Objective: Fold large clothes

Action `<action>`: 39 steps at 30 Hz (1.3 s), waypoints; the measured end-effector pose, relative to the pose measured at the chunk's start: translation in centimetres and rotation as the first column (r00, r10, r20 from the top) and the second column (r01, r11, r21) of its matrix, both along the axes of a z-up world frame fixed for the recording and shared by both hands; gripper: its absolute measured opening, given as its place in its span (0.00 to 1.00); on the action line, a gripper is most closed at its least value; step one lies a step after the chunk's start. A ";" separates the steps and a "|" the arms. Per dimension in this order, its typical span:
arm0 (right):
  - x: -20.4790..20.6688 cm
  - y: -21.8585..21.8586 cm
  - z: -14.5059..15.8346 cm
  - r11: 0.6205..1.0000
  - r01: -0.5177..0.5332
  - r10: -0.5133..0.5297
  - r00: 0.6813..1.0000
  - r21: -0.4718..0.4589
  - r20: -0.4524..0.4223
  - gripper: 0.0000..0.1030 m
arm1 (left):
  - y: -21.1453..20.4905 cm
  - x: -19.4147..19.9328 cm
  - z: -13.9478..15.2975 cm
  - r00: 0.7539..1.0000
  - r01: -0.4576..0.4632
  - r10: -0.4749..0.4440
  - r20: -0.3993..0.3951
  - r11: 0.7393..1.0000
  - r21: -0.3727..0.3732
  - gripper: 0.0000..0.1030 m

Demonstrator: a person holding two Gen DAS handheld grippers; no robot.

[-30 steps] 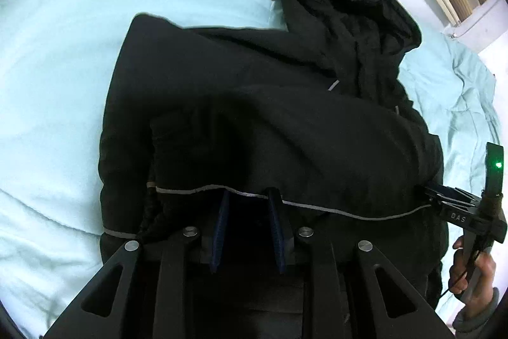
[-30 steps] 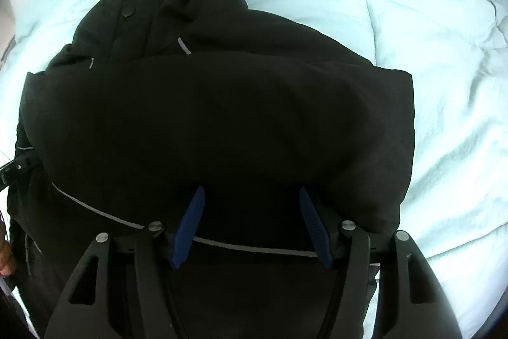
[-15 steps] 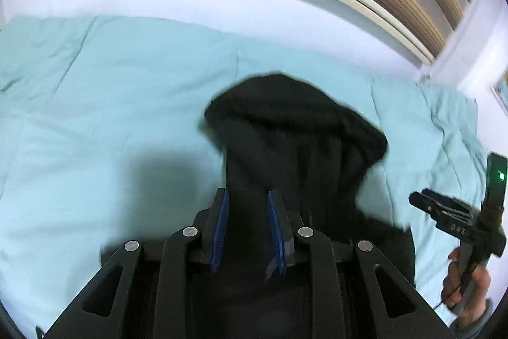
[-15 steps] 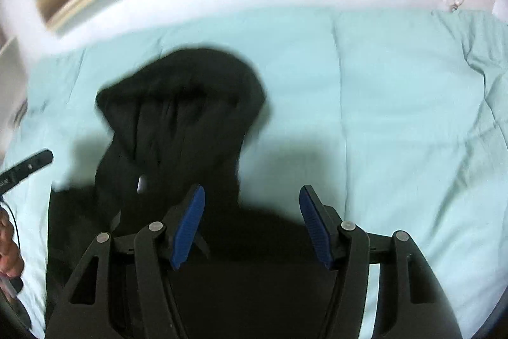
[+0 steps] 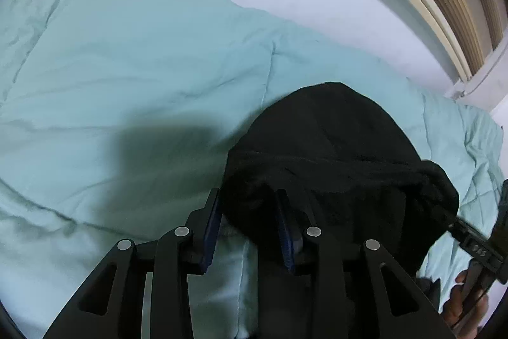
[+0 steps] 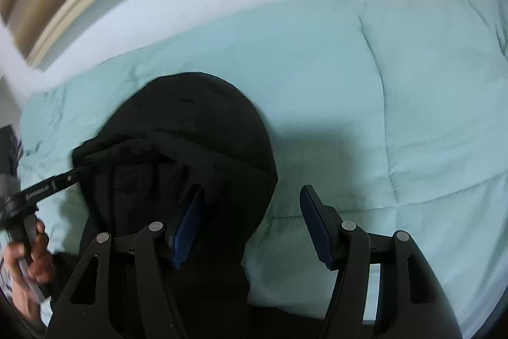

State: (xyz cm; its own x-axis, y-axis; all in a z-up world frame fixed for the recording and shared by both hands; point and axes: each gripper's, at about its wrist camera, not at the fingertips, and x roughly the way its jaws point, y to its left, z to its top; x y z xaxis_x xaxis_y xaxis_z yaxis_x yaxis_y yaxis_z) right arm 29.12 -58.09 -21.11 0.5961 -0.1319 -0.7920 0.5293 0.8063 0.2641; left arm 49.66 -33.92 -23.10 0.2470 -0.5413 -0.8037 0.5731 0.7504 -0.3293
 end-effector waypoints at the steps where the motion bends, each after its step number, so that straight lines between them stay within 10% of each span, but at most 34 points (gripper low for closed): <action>1: 0.3 -0.3 -0.4 1.000 0.009 -0.009 1.000 0.016 -0.003 0.63 | 0.1 0.2 -0.2 1.000 -0.014 0.014 -0.007 1.000 -0.020 0.33; 4: 0.8 -1.0 -1.5 0.998 0.024 -0.024 1.000 0.061 0.007 0.61 | 0.0 0.7 -0.6 0.999 -0.044 0.044 -0.013 0.998 -0.039 0.33; 9: 1.2 -0.5 -1.3 0.999 -0.005 0.004 1.000 0.040 0.026 0.17 | 0.0 0.4 0.0 0.999 -0.021 0.023 0.036 0.998 -0.058 0.11; 12: -0.4 -0.4 0.7 1.000 -0.019 0.019 0.994 0.002 0.108 0.10 | 1.9 0.3 2.2 0.999 0.000 0.008 0.051 0.986 -0.169 0.08; 15: -2.2 -0.9 0.8 0.999 -0.018 0.023 0.990 -0.037 0.140 0.10 | 4.6 1.1 2.8 1.000 -0.012 0.009 -0.011 0.954 -0.299 0.08; 22: -0.9 -3.1 -8.1 0.983 -0.006 0.007 1.000 0.183 -0.008 0.16 | 4.9 4.2 -7.4 0.953 -0.098 0.030 -0.303 0.972 -0.214 0.11; 28: -1.7 -3.2 -5.9 0.990 -0.048 0.054 0.997 0.134 -0.045 0.50 | 4.5 1.4 -3.1 0.993 0.053 -0.059 -0.102 0.997 -0.064 0.23; 31: -3.1 -2.7 -3.9 0.986 -0.095 0.098 0.995 0.141 -0.018 0.51 | 6.2 -0.7 -0.6 0.994 0.105 -0.107 -0.028 0.993 -0.056 0.23; 39: -3.9 0.8 1.1 0.983 -0.184 0.185 0.981 0.024 -0.050 0.51 | 6.4 -2.4 6.2 0.990 0.126 -0.106 0.094 0.963 -0.239 0.23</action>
State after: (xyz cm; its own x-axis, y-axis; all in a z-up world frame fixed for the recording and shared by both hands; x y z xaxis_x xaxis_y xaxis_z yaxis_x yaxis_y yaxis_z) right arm 25.24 -57.28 -19.99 0.5671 -0.0075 -0.8236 0.3851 0.8864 0.2571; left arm 47.27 -27.56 -16.88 0.2288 -0.7474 -0.6237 0.6835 0.5796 -0.4438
